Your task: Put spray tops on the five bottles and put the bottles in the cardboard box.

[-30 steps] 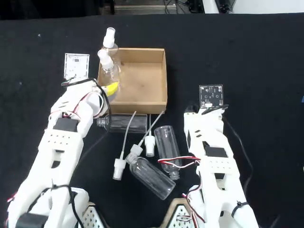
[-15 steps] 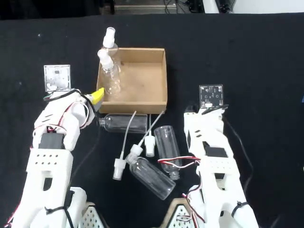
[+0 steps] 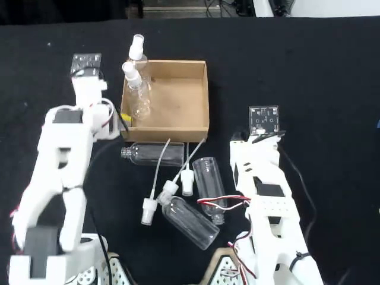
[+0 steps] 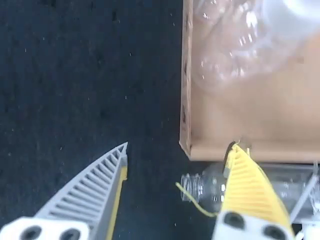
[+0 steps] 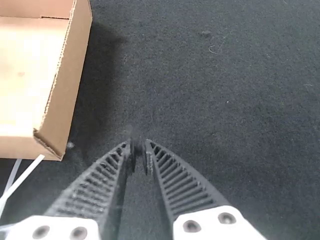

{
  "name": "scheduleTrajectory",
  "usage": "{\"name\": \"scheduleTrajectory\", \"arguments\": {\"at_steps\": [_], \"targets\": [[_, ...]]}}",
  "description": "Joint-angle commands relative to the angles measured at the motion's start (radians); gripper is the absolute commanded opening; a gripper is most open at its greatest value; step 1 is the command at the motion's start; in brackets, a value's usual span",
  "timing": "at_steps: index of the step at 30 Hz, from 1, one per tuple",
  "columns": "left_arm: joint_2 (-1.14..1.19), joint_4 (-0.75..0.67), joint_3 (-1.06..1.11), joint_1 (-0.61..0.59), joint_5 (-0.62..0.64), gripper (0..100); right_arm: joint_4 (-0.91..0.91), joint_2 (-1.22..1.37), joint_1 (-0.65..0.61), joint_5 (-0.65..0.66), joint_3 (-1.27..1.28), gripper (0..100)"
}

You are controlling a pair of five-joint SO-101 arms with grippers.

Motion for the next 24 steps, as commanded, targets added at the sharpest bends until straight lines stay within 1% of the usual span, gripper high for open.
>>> {"name": "scheduleTrajectory", "arguments": {"at_steps": [1,9,10,15,19,24], "targets": [[0.104,0.012,-0.156,-0.008,-0.009,28,-0.029,-0.012,0.015,0.008,-0.002,1.1],[0.172,0.012,-0.162,-0.008,-0.012,28,-0.029,-0.012,0.015,0.008,-0.004,1.1],[0.175,0.012,-0.160,-0.010,-0.011,27,-0.029,-0.012,0.015,0.008,-0.004,1.1],[0.172,0.011,-0.151,-0.001,-0.012,15,-0.029,-0.012,0.015,0.008,-0.004,1.1],[0.178,0.011,-0.151,-0.001,-0.011,16,-0.029,-0.012,0.015,0.008,-0.004,1.1],[0.176,0.011,-0.131,0.002,-0.005,16,-0.029,-0.012,0.015,0.008,-0.004,1.1]]}}
